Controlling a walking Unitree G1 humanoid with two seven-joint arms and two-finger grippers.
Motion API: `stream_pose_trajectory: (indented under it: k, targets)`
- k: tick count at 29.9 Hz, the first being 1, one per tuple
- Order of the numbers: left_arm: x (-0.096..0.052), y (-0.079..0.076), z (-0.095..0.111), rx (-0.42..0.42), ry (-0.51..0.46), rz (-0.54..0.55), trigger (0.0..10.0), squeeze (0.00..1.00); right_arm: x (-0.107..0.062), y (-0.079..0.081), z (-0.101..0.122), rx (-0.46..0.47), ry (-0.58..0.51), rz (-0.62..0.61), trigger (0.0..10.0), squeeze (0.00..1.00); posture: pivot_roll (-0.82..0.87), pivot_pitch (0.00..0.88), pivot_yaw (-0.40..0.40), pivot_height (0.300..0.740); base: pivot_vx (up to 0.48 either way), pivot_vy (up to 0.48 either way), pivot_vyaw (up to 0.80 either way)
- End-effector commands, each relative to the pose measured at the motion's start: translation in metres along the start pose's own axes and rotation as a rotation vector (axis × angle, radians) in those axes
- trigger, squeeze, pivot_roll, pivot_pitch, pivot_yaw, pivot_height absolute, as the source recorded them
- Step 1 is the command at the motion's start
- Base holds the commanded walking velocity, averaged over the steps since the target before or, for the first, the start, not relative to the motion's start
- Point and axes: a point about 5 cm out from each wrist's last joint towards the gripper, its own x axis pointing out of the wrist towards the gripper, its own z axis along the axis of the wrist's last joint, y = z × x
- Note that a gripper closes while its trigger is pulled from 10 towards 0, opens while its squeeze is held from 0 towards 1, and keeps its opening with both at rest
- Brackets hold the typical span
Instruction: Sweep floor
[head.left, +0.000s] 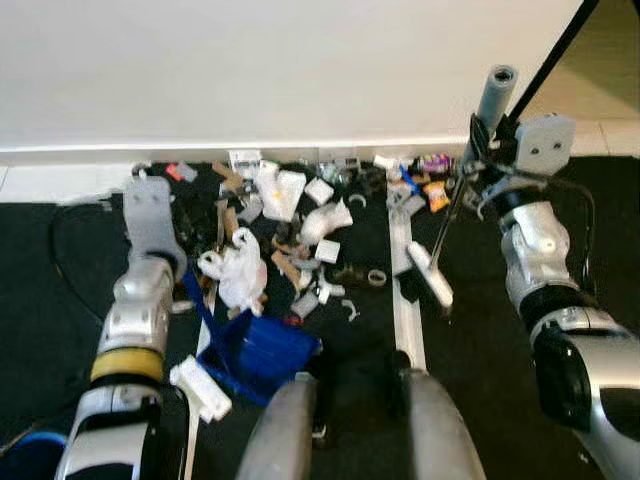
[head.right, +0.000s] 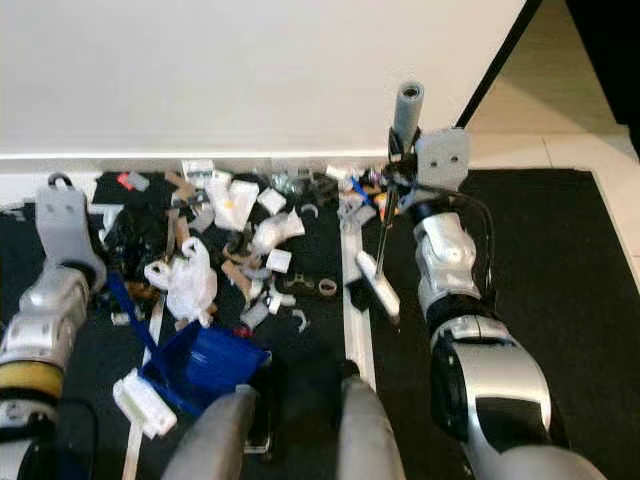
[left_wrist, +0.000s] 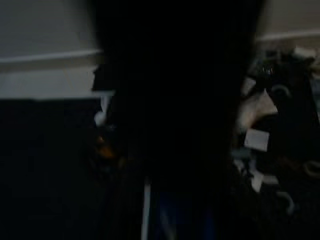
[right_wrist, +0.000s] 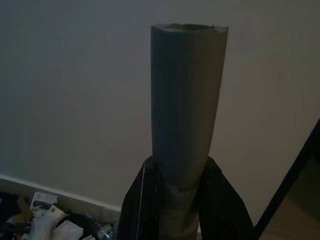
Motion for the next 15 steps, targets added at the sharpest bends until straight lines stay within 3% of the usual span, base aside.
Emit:
stream_pose_trajectory:
  k: [1, 6, 7, 10, 13, 15]
  targets:
    - [-0.002, 0.002, -0.005, 0.023, 0.018, 0.000, 10.0, 1.00, -0.003, -0.003, 0.001, -0.007, -0.027, -0.011, 10.0, 0.00, 0.04, 0.249, 0.033, 0.740, 0.000, 0.000, 0.00]
    - [-0.002, 0.009, -0.006, 0.044, 0.027, 0.046, 10.0, 1.00, -0.003, -0.003, 0.001, -0.005, -0.028, -0.011, 10.0, 0.00, 0.05, 0.246, 0.035, 0.740, 0.000, 0.000, 0.00]
    - [-0.001, 0.013, -0.008, 0.013, 0.038, 0.081, 10.0, 0.00, -0.002, -0.002, 0.002, -0.002, -0.029, -0.009, 10.0, 0.00, 0.05, 0.245, 0.033, 0.740, 0.000, 0.000, 0.00]
    - [-0.001, 0.017, -0.008, -0.012, 0.035, 0.121, 10.0, 0.00, -0.001, -0.001, 0.002, -0.001, -0.030, -0.007, 10.0, 0.00, 0.05, 0.245, 0.033, 0.740, 0.000, 0.000, 0.00]
    - [-0.001, 0.033, -0.002, -0.050, 0.030, 0.274, 10.0, 0.00, -0.001, 0.000, 0.002, -0.001, -0.032, -0.004, 10.0, 0.00, 0.04, 0.244, 0.034, 0.740, 0.000, 0.000, 0.00]
    - [-0.002, 0.038, 0.001, -0.061, 0.023, 0.312, 10.0, 0.00, -0.001, 0.000, 0.002, -0.002, -0.032, -0.005, 10.0, 0.00, 0.04, 0.245, 0.036, 0.740, 0.000, 0.000, 0.00]
